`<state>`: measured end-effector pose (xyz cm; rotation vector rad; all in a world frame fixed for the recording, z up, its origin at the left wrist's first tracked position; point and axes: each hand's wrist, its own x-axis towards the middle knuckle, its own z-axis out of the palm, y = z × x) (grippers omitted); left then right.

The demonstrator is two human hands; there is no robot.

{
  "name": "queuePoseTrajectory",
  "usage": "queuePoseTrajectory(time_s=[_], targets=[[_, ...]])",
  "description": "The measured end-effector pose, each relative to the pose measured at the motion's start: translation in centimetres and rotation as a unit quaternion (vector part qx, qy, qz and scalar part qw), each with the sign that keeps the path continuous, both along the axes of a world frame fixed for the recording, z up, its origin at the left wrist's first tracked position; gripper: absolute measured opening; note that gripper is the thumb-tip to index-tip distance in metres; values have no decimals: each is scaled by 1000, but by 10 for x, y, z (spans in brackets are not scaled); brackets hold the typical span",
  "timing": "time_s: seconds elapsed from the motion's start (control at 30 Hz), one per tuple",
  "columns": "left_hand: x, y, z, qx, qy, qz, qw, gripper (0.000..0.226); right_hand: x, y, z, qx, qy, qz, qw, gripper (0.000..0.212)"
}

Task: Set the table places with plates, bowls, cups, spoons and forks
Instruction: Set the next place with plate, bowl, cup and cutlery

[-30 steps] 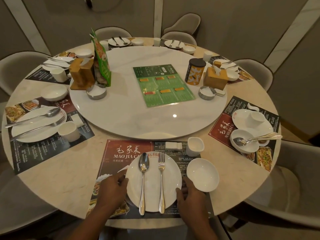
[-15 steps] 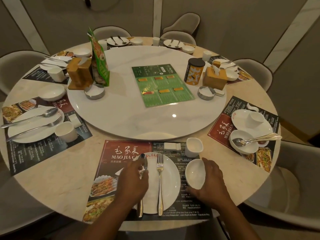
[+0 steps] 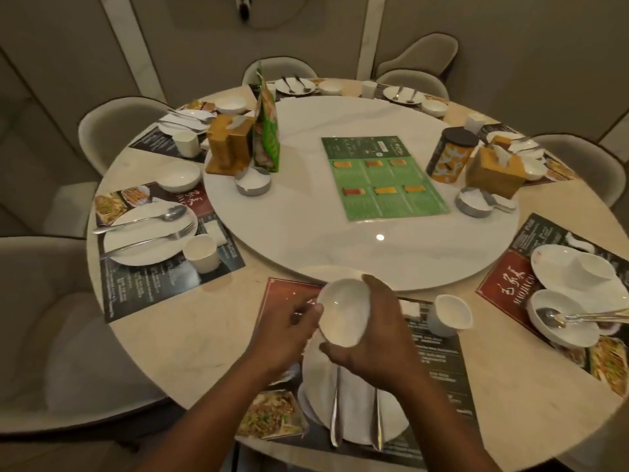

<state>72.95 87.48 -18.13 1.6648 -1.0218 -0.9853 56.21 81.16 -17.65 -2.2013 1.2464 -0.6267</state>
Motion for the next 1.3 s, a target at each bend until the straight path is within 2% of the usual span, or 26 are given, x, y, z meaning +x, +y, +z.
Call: queuePoseTrajectory(time_s=[0.07, 0.17, 0.23, 0.37, 0.7, 1.0, 1.17, 1.23, 1.3], targets=[[27, 1, -3, 15, 4, 36, 999, 32, 38, -4, -9, -21, 2, 18, 1000, 121], [61, -1, -10, 53, -52, 68, 995, 33, 80, -8, -15, 9, 32, 40, 999, 131], [78, -4, -19, 83, -78, 73, 991, 36, 98, -12, -23, 17, 61, 51, 997, 129], [99, -12, -39, 120, -50, 71, 989, 37, 119, -22, -41, 41, 99, 55, 993, 129], [111, -24, -58, 132, -37, 49, 989, 38, 131, -32, -60, 44, 136, 33, 989, 126], [108, -24, -61, 134, -49, 45, 989, 39, 128, -31, -77, -8, 148, 30, 988, 120], [105, -23, -59, 124, -59, 54, 989, 40, 123, -28, -63, 32, 144, 39, 988, 128], [104, -19, -54, 105, -74, 79, 988, 38, 109, -26, -44, 38, 114, 14, 993, 117], [101, -9, -46, 88, -81, 122, 985, 29, 81, -22, -27, 12, 52, -54, 997, 83]])
